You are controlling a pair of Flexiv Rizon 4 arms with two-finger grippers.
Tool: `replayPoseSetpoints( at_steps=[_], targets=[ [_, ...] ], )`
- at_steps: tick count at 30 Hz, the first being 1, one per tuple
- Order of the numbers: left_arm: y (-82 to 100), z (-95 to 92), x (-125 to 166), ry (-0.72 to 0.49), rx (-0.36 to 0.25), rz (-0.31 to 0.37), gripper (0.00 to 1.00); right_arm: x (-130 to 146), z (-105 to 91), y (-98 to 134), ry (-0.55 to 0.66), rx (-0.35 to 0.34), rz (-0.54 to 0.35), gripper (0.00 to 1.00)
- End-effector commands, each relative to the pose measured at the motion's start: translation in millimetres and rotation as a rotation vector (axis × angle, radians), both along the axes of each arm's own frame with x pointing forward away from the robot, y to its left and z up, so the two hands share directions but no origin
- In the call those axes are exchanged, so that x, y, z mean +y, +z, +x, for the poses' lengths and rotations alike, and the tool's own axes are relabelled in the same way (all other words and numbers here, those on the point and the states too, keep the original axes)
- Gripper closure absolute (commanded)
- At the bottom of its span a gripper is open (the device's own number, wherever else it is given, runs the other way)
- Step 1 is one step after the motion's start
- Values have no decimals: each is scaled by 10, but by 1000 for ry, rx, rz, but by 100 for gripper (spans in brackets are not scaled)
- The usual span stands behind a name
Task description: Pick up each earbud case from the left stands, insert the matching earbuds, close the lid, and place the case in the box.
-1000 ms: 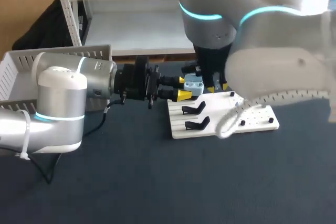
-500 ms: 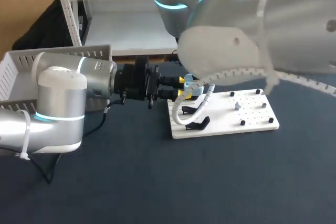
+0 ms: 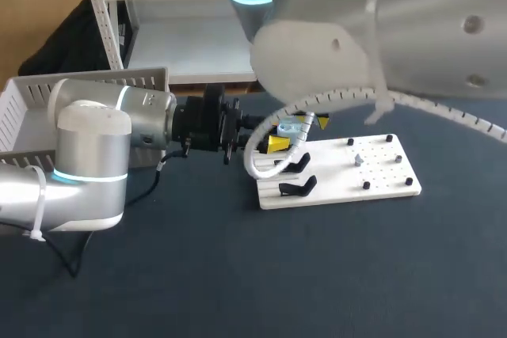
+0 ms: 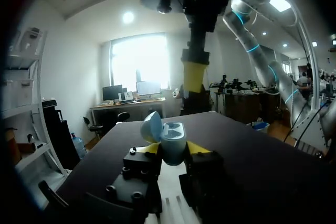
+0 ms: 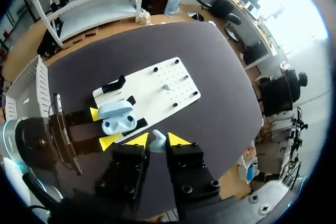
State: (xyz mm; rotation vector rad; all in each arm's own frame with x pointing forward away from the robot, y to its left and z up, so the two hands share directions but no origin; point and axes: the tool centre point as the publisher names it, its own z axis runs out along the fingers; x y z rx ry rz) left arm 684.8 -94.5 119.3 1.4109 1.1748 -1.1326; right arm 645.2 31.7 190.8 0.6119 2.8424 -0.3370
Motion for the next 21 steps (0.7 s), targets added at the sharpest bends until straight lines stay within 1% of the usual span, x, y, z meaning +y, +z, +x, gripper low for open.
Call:
replayPoseSetpoints(
  at_steps=[1, 6, 17, 21],
  targets=[
    [-7, -13, 1, 4, -2, -2, 100, 110, 166, 65, -185, 70, 36, 100],
    [-7, -13, 1, 4, -2, -2, 100, 197, 161, 59, -189, 75, 55, 100],
    [-7, -13, 1, 4, -2, -2, 100, 201, 156, 57, -184, 74, 63, 100],
    [-7, -13, 1, 4, -2, -2, 100, 222, 138, 55, -198, 77, 89, 100]
  ],
)
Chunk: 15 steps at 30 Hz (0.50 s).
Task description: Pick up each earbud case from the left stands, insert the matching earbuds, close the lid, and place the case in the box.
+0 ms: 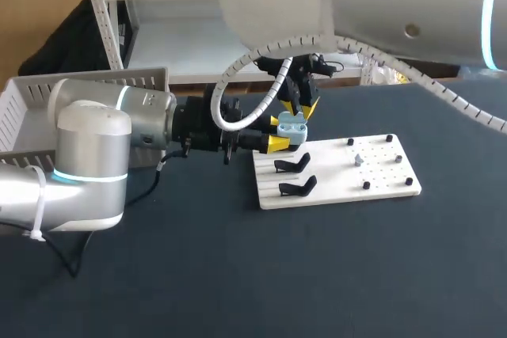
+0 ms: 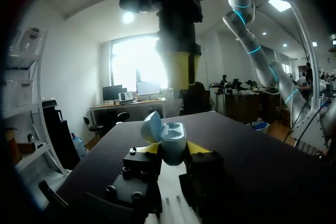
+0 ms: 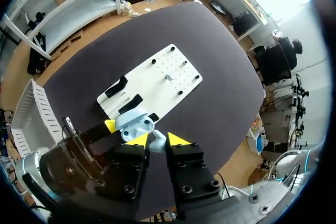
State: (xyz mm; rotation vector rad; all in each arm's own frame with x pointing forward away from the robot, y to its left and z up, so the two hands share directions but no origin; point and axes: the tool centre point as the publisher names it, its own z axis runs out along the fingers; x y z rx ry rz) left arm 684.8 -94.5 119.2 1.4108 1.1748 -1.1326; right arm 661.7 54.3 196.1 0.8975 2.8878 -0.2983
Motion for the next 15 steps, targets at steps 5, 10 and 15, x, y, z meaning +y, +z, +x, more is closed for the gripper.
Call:
replayPoseSetpoints(
  at_steps=[5, 10, 15],
  targets=[
    [-7, -13, 0, 4, -2, -2, 100, 18, -29, -28, -31, 15, 22, 100],
    [-7, -13, 0, 4, -2, -2, 100, 31, -24, -83, -40, 29, 18, 100],
    [-7, -13, 0, 4, -2, -2, 100, 68, -17, -97, -40, 32, 23, 100]
  ],
)
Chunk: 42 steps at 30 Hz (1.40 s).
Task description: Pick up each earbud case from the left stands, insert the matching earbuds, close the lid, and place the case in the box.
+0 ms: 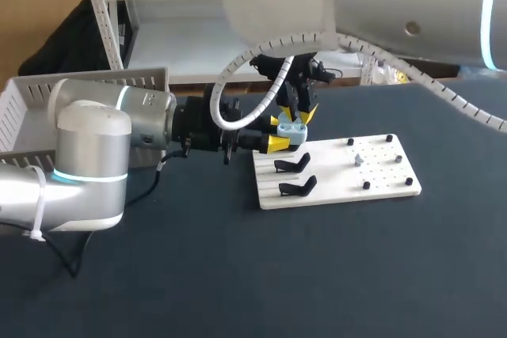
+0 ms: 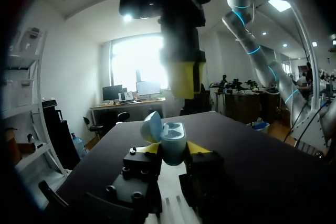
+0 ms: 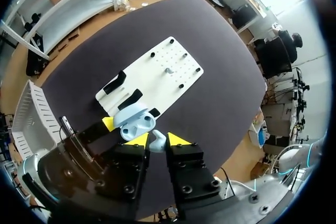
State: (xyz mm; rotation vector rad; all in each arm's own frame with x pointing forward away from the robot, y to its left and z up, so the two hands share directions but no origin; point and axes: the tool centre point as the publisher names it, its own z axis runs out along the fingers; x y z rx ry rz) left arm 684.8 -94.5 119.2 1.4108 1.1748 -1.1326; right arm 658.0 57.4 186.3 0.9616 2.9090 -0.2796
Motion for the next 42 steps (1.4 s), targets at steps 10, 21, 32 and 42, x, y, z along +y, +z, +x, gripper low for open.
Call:
replayPoseSetpoints(
  at_steps=[10, 21, 32, 42],
  targets=[
    [-7, -13, 0, 4, -2, -2, 100, 35, 51, -66, -10, 2, 3, 100],
    [-7, -13, 0, 4, -2, -2, 100, 25, 73, -142, -11, -10, 9, 100],
    [-7, -13, 0, 4, -2, -2, 100, 4, 134, -205, -8, -24, 8, 100],
    [-7, -13, 0, 4, -2, -2, 100, -28, 145, -218, -15, -14, 5, 100]
  ],
)
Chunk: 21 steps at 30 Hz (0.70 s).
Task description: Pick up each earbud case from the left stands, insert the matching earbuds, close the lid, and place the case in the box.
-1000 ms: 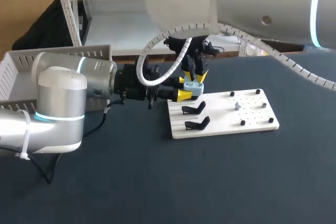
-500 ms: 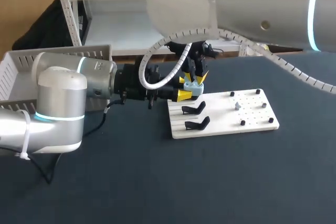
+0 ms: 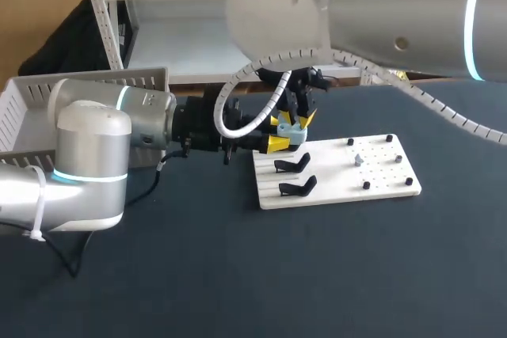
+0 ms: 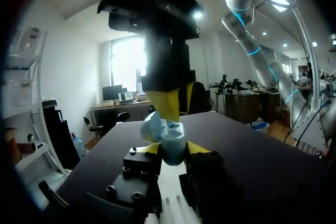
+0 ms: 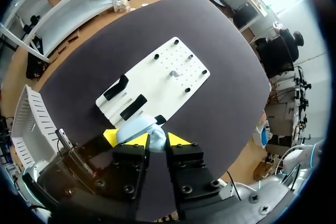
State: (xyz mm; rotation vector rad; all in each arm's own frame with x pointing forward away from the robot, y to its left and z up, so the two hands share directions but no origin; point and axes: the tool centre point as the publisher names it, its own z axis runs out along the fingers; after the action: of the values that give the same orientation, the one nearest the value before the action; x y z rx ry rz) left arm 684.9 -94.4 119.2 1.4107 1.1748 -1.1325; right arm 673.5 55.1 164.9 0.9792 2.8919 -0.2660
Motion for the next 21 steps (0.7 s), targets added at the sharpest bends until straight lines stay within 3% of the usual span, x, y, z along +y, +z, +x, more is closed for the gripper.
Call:
replayPoseSetpoints(
  at_steps=[1, 16, 17, 21],
  targets=[
    [-7, -13, -1, 4, -2, -2, 100, -6, -13, -5, -3, 3, 1, 100],
    [-7, -13, -1, 4, -2, -2, 100, 20, -9, -61, -4, 19, -5, 98],
    [-7, -13, -1, 4, -2, -2, 100, 21, -9, -64, -4, 20, -6, 89],
    [-7, -13, -1, 4, -2, -2, 100, 24, -14, -64, -7, 21, -3, 67]
  ],
)
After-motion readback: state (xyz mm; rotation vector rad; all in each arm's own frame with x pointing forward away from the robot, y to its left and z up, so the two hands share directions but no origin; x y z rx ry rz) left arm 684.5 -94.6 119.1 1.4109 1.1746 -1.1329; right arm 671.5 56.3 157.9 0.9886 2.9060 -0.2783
